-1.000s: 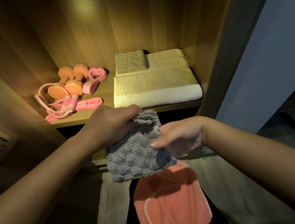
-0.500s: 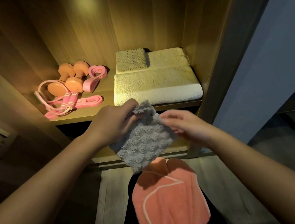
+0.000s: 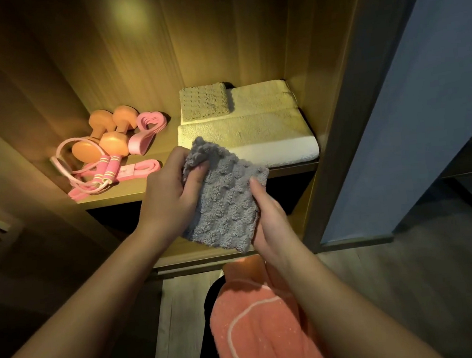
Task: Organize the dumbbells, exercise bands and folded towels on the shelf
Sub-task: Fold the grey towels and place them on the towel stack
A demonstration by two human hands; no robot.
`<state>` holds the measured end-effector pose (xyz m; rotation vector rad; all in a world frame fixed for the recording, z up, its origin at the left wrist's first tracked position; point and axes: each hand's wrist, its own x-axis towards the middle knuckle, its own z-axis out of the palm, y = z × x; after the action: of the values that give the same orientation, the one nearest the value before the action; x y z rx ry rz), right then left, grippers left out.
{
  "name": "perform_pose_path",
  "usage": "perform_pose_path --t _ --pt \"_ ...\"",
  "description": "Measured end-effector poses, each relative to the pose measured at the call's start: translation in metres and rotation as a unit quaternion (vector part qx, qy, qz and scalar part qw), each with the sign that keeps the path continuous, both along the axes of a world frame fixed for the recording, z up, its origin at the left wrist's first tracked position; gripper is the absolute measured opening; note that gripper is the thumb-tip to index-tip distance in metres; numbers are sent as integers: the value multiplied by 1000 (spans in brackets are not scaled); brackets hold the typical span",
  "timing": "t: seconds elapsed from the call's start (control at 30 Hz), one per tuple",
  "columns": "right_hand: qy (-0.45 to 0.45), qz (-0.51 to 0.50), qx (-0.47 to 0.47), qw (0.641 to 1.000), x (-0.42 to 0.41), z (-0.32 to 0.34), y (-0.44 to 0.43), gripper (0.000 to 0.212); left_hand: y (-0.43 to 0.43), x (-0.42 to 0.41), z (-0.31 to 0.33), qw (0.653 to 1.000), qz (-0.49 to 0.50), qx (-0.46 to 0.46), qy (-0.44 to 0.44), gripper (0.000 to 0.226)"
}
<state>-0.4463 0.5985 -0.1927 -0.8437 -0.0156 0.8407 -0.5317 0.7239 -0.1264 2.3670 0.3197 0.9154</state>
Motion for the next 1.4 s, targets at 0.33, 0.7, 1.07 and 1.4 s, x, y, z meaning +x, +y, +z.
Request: perform_pose_path --t 0.33,0.7,1.07,1.4 --pt "-223 -79 -186 954 8 8 -6 40 -8 1 -26 985 120 -117 -38 18" --pt "-450 -103 -281 841 37 2 24 20 29 42 -33 954 193 -231 -4 27" --pt "-348 59 -286 891 163 39 109 23 136 143 -24 919 189 -344 36 13" --pt "-463 -46 -410 784 253 38 214 30 225 232 -34 933 213 -286 34 29"
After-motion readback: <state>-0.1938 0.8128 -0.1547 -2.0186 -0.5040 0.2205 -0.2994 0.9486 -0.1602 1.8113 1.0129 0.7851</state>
